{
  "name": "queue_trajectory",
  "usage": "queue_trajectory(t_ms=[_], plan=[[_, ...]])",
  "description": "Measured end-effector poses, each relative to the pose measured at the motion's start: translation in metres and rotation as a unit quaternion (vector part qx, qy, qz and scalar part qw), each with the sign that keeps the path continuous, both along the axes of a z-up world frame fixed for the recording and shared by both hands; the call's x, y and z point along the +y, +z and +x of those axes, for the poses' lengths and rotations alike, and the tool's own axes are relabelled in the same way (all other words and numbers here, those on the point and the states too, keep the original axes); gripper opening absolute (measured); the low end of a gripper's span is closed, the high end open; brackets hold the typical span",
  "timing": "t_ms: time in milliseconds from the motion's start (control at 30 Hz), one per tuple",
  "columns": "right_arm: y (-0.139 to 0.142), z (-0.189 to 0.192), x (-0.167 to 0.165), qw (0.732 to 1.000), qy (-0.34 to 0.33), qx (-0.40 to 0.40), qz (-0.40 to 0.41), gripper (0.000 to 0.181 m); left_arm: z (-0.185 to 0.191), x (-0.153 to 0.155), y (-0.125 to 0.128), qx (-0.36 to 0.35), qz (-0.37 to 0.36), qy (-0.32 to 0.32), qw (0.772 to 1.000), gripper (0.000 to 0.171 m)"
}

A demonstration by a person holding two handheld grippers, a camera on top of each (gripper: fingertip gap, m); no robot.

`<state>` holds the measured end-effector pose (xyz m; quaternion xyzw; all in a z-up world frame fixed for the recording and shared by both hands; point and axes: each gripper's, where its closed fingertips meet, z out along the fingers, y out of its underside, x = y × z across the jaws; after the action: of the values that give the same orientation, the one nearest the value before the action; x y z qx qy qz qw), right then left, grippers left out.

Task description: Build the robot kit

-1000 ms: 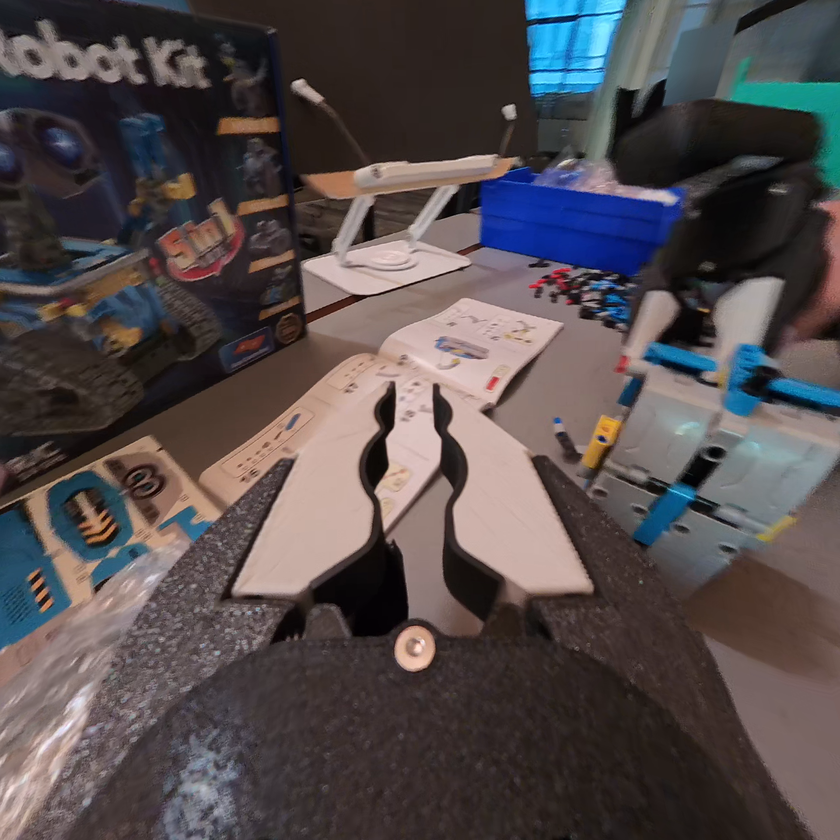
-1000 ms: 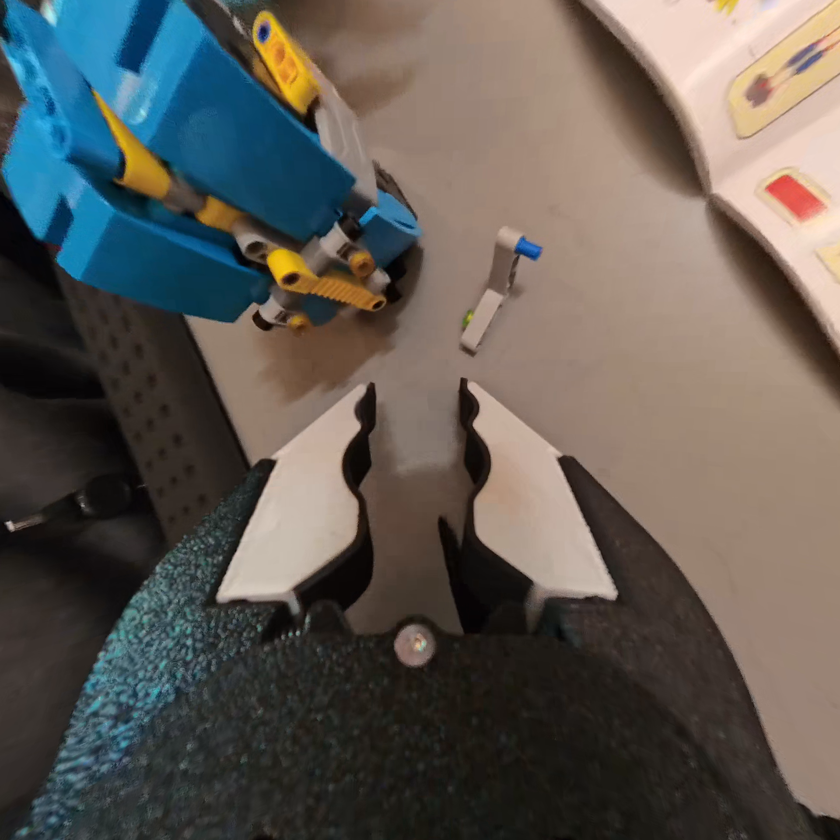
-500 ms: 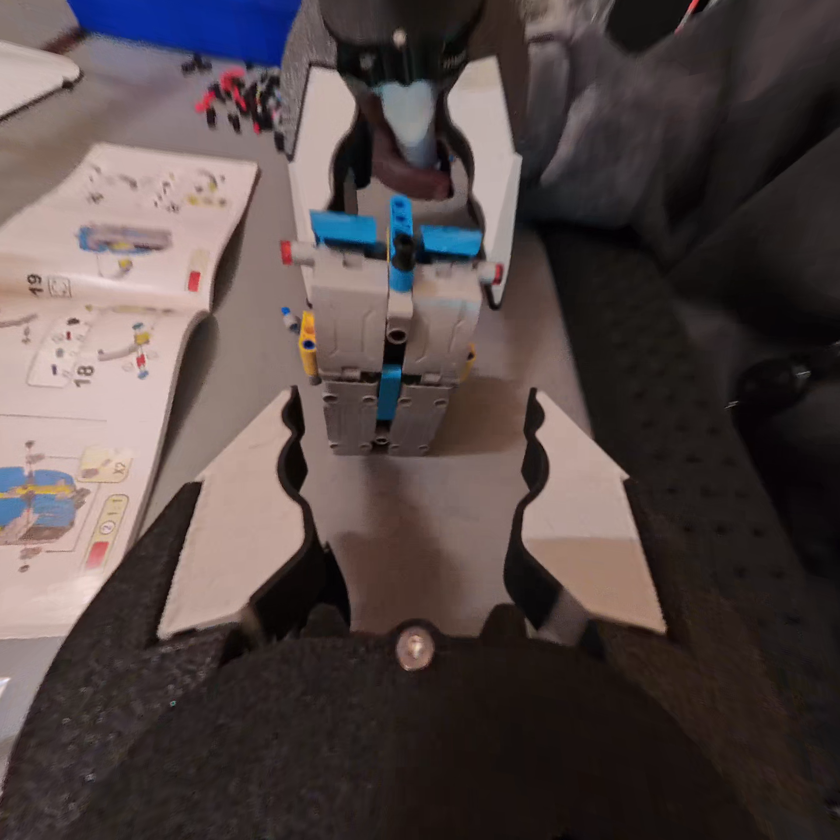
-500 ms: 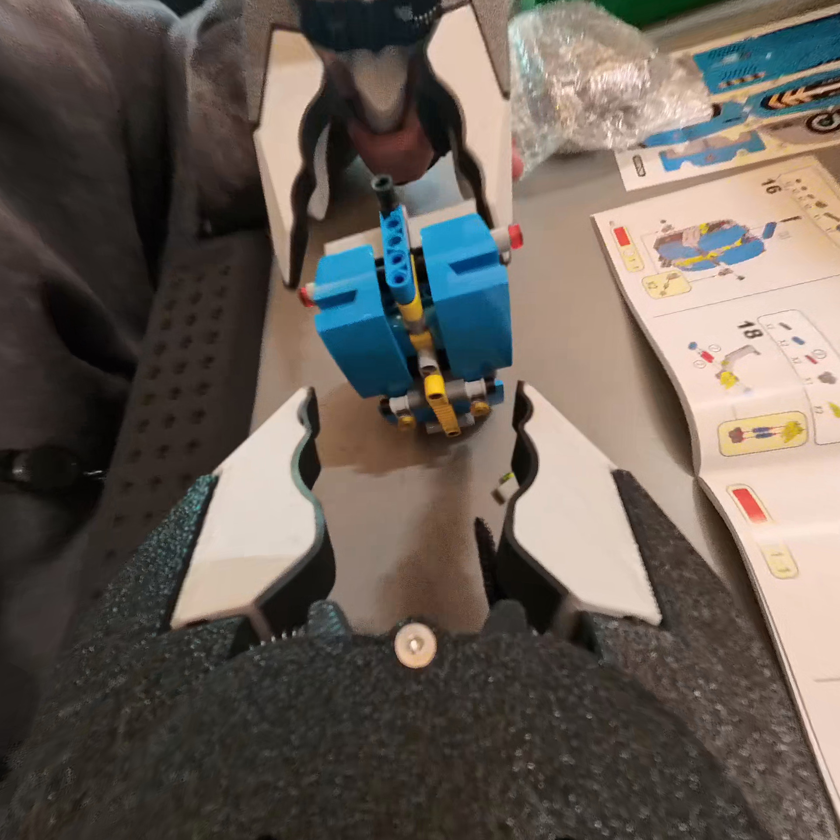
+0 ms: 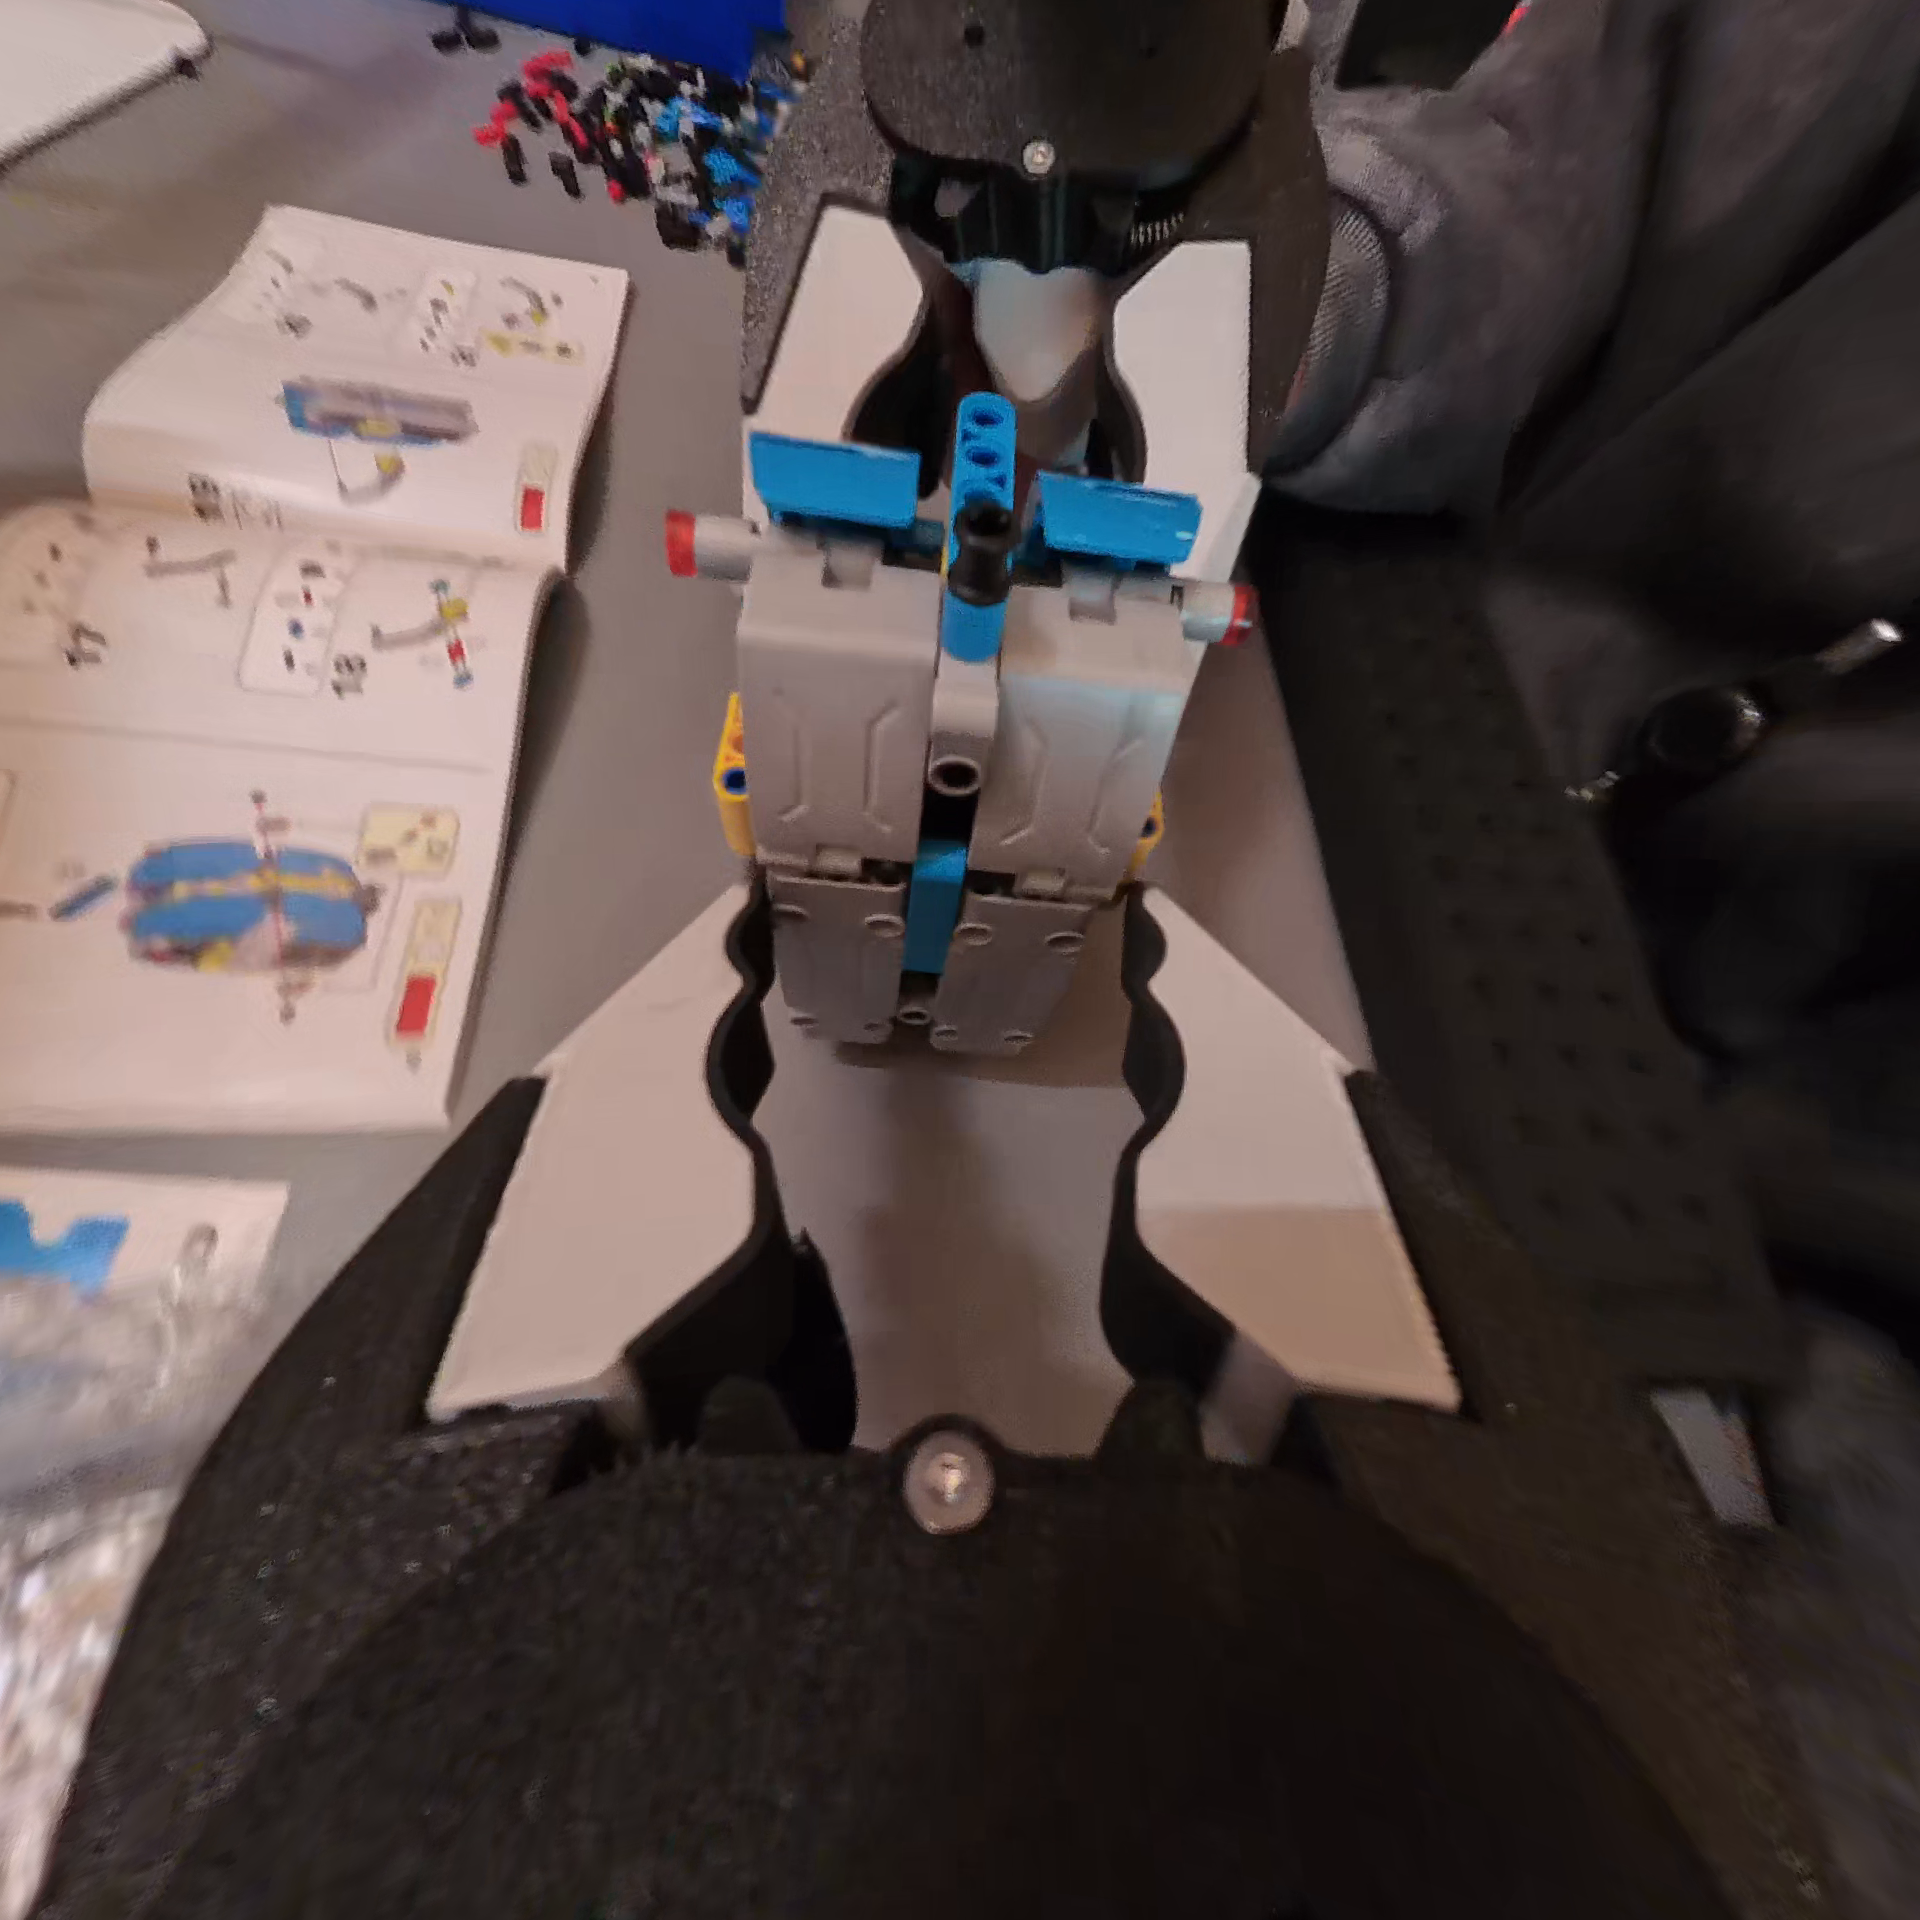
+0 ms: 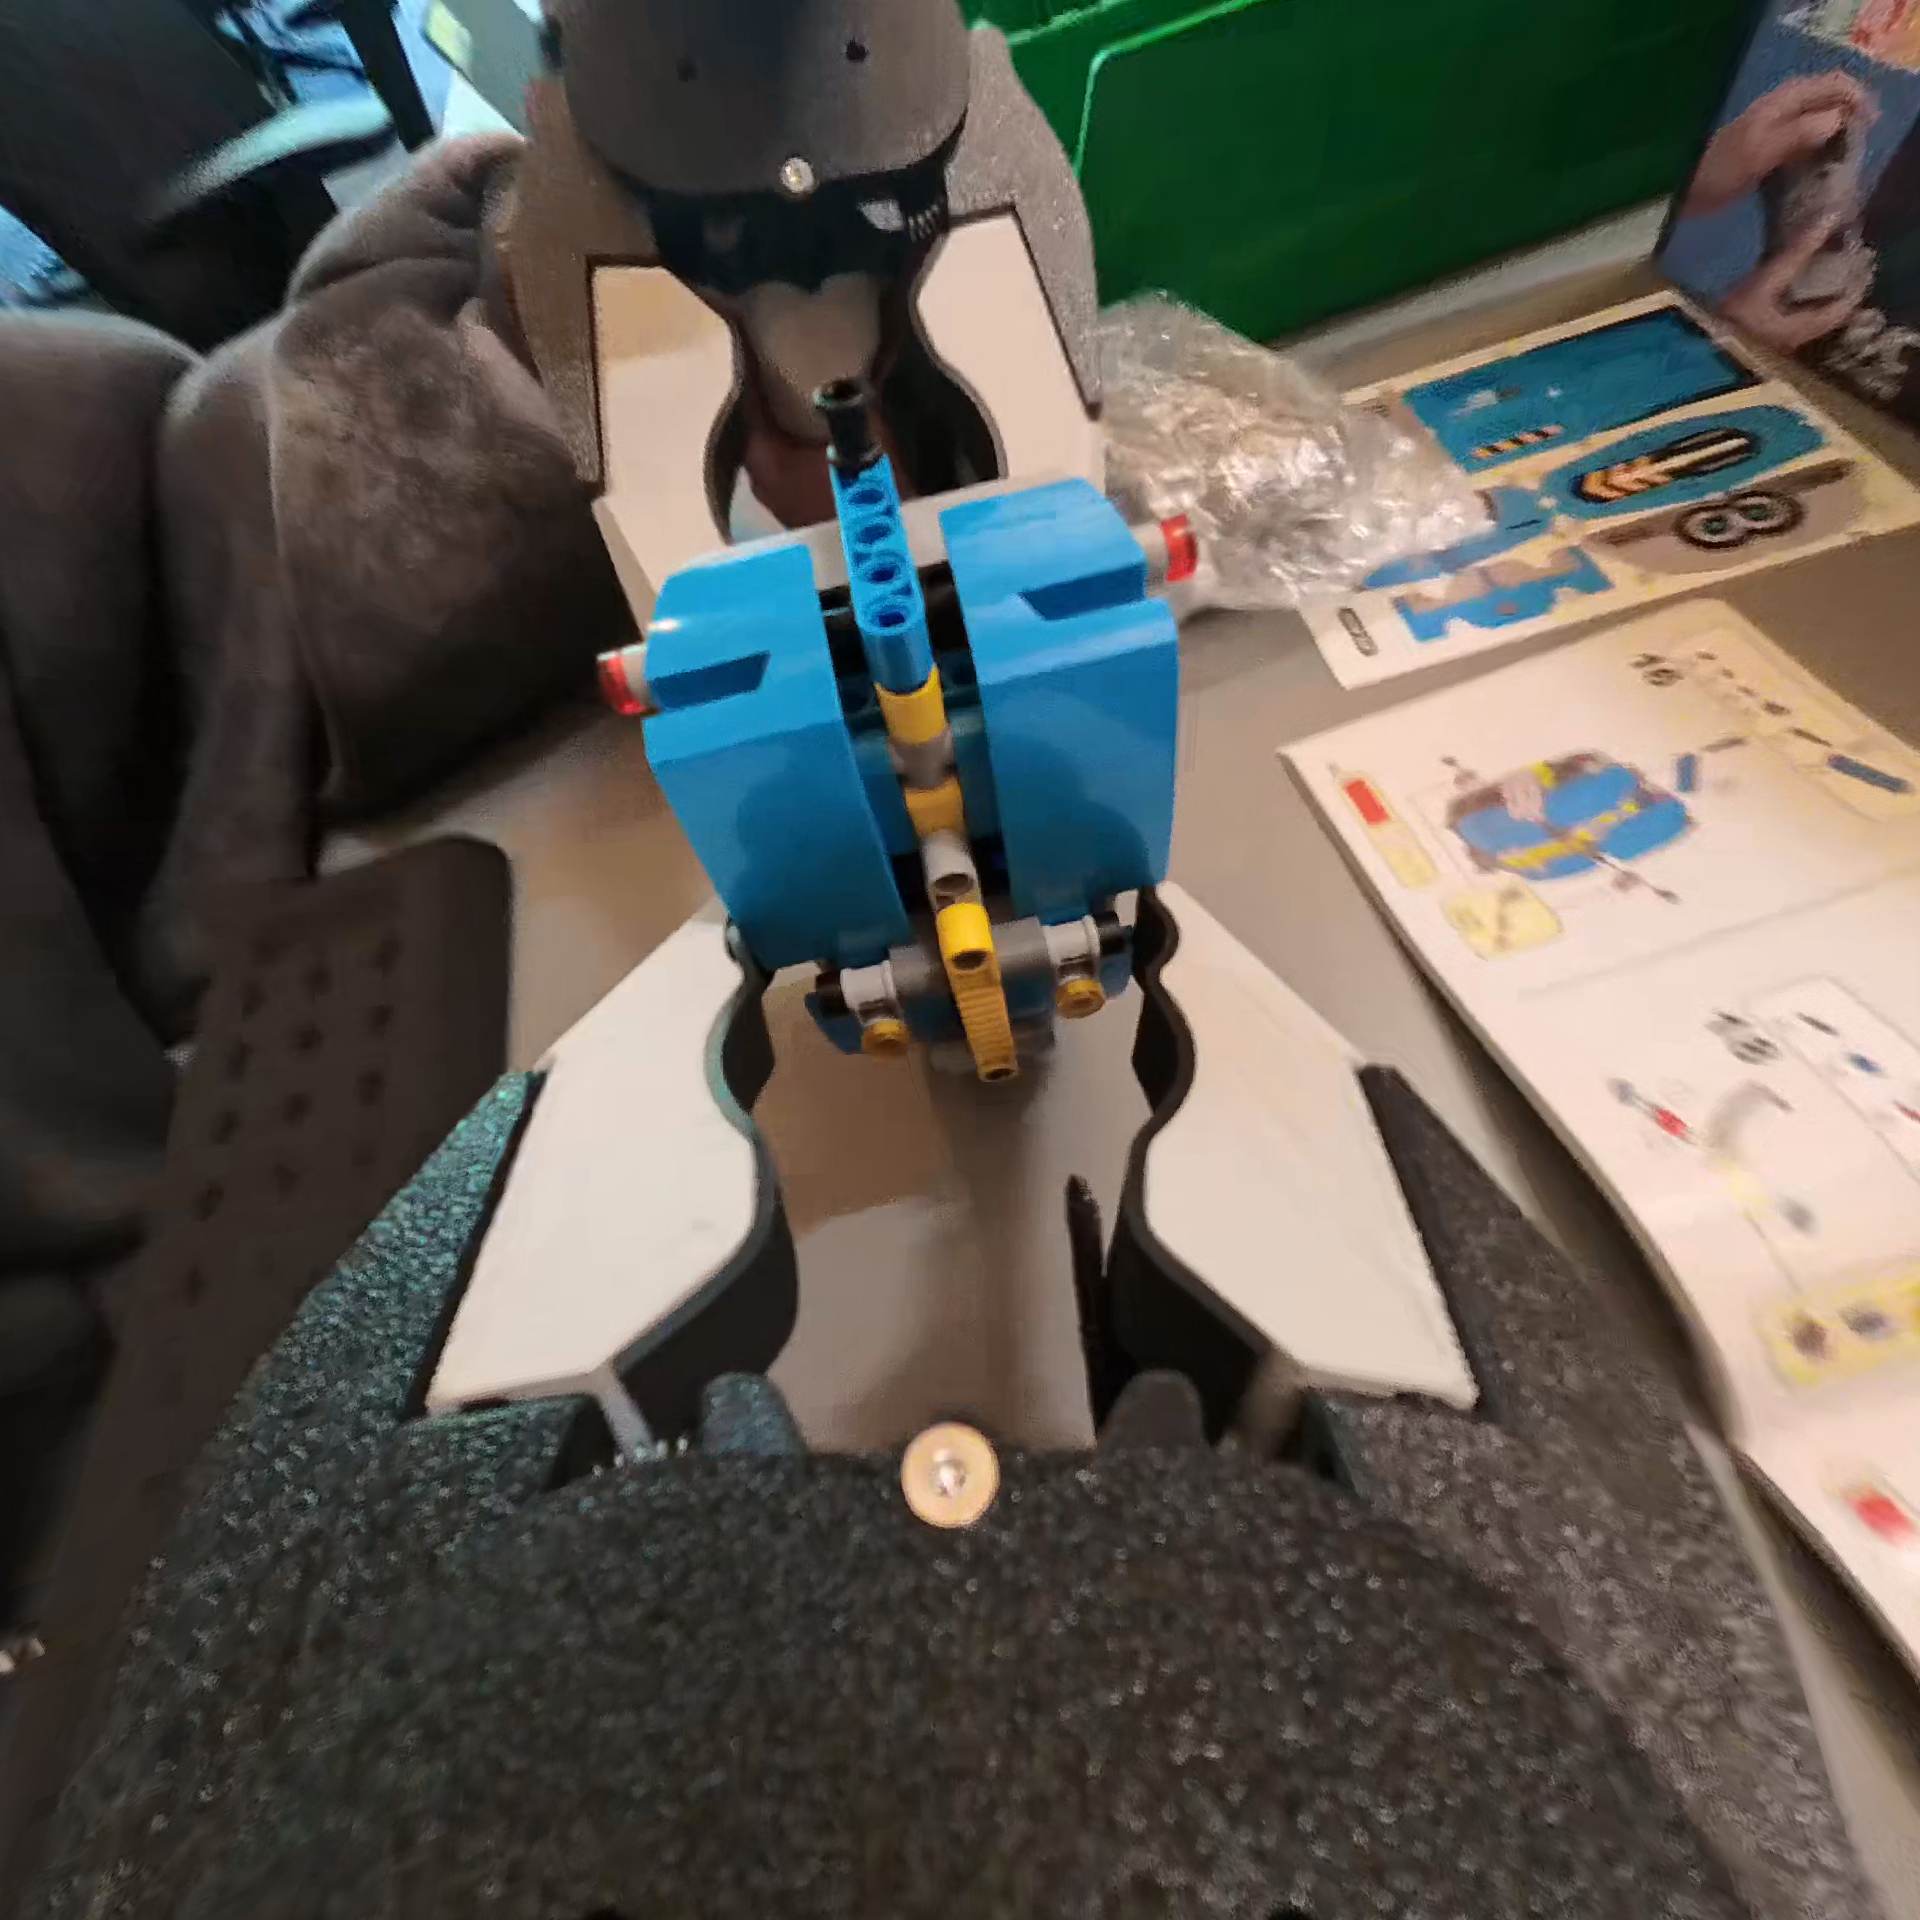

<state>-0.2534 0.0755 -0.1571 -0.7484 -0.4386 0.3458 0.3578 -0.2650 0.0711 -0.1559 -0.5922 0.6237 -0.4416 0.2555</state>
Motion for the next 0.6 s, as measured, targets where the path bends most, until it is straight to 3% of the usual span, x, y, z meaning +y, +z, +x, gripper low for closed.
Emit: queue_trajectory(t_ms=[200, 400, 600], plan=[[-0.021, -0.045, 0.008, 0.999, 0.001, -0.038, -0.002, 0.069, -0.044, 0.009, -0.021, 0.035, -0.025, -0.011, 0.999, 0.067], [-0.027, -0.042, 0.009, 0.997, -0.001, -0.065, 0.045, 0.068, -0.043, 0.009, -0.024, 0.035, 0.024, -0.003, 0.999, 0.069], [-0.027, -0.04, 0.01, 0.997, -0.013, -0.058, 0.044, 0.069, -0.042, 0.01, -0.029, 0.055, -0.038, 0.005, 0.998, 0.075]])
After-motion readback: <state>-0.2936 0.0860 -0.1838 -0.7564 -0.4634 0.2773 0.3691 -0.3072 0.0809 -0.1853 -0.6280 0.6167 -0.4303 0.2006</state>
